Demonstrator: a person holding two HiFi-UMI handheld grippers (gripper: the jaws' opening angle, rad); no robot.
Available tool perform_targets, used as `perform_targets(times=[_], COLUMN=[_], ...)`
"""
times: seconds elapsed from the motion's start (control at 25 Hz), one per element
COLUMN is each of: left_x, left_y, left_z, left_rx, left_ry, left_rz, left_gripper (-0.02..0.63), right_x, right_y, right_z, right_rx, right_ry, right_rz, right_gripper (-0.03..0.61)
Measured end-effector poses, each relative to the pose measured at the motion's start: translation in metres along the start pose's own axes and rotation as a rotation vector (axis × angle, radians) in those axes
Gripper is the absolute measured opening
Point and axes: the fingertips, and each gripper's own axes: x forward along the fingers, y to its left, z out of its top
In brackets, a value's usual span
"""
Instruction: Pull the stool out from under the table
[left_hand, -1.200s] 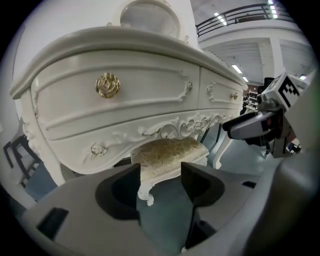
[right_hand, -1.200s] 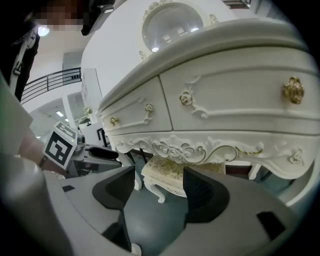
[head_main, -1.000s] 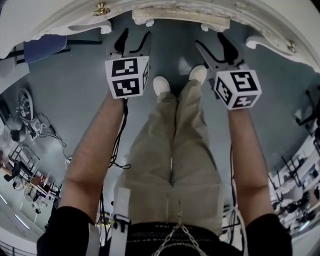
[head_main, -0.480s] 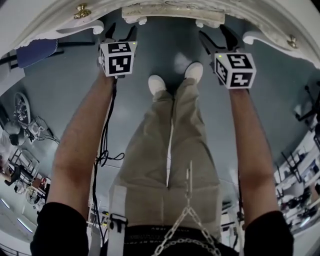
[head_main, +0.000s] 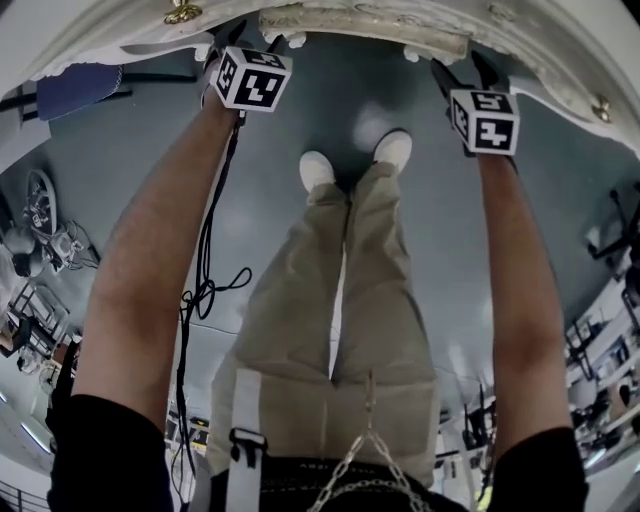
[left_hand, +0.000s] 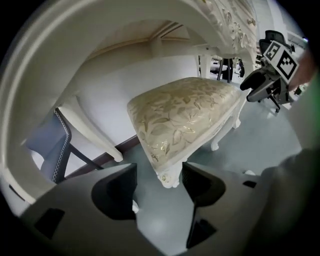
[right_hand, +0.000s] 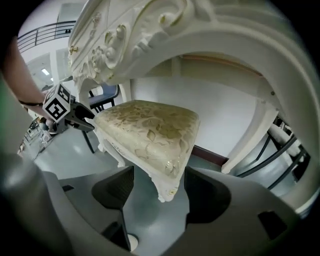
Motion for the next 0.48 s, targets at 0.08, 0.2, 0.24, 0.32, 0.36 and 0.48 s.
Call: perform_targets(times=[0.08,0.2,0.24,0.32,0.36,0.48], left_x=[0.007,0.015,0.017,0.021,0.023,0.028], left_y=[0.002,0.004,0.004,0.001,-0.001,-0.007], left_z=[0.0,0.002,0.002,0.001,0.001,0.005], left_rx=[-0.003,0.013,0.027,0.036,0.035,0.042], left_ry=[0.015,0.02,0.024,0.035,0.039,0.05], left_rz=[-0.007,-0.014,-0.015,-0.025,-0.031,-0.046], left_gripper=[0.266,0.273,0.273,0.273,0.273,0.273], right_x=[0.008,0.02,0.023,0.029,0.033,0.042], right_y=[-0.008,-0.013,-0.014,-0.014,-0.014,-0.013], right_z=[-0.002,-0.004,-0.004,-0.005,-0.006,-0.009], right_rx=[-0.016,-0.039,-0.046,-0.068,-0.084,-0.1], right_ry=[0.02,0.046,0.053,0.069,0.079,0.112], right_rz=[-0.011,-0.01,-0.008,-0.004,-0.004,-0.018], right_gripper=[0.288,0.288,0.288,0.291,0.295,0.299])
